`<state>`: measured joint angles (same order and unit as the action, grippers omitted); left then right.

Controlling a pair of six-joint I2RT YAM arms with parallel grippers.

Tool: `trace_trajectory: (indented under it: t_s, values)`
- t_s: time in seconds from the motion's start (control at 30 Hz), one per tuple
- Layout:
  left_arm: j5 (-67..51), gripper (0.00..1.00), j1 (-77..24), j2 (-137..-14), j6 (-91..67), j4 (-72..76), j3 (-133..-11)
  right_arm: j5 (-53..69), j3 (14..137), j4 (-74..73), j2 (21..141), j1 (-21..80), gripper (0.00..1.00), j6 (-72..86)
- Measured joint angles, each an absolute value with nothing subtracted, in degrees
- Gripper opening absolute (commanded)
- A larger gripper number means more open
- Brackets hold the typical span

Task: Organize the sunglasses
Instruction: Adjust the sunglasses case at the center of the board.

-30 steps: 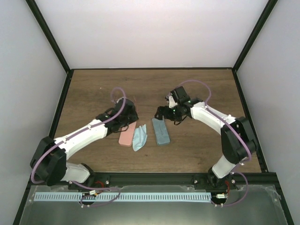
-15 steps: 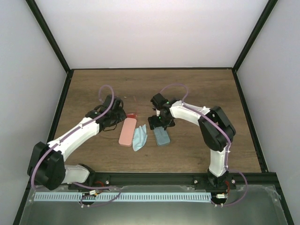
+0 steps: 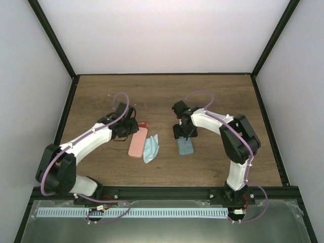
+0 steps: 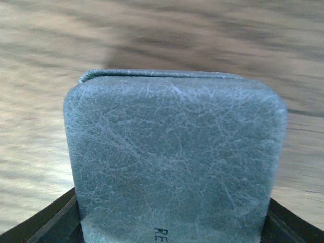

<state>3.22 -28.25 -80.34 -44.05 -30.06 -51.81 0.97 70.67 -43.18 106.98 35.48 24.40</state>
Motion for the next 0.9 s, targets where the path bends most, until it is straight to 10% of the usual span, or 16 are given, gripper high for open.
trace_trajectory:
  t_s: [0.27,0.37,0.67,0.9]
  values:
    - [0.23,0.69,-28.27,-83.92,-37.06,-28.36,-52.62,-1.83,65.71,-43.48,102.76,24.49,0.56,21.26]
    - [-0.03,0.85,-28.67,-85.19,-33.95,-28.36,-53.19,-1.89,65.52,-43.40,102.67,22.24,0.77,19.94]
    - [3.11,0.85,-33.39,-93.06,-28.51,-30.24,-54.46,-0.89,65.39,-41.80,102.63,21.78,0.94,19.09]
    - [6.33,0.60,-35.33,-95.57,-26.17,-32.01,-56.60,-0.32,65.39,-41.43,100.86,21.76,0.94,19.14]
